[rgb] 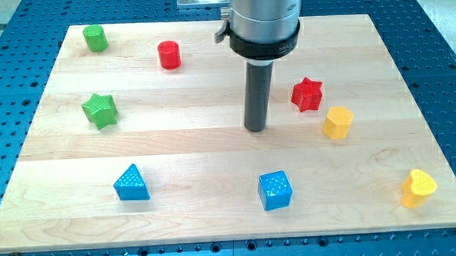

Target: Move the yellow hexagon above the yellow heart

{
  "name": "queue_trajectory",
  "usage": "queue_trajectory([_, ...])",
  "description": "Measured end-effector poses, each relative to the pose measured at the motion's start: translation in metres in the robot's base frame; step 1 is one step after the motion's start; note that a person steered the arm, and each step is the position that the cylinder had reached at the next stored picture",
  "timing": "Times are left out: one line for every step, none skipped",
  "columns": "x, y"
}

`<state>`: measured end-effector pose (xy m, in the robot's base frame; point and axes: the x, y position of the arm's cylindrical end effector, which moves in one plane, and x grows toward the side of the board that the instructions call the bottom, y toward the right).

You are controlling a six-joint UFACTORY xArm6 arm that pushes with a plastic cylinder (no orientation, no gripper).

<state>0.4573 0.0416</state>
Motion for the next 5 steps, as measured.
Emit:
queue_trajectory([-0.002, 0.049])
queue_trajectory([-0.002, 0.081])
queue_trajectory([0.005, 0.127])
queue_trajectory([0.027, 0.177])
queue_trajectory([0.026, 0.175])
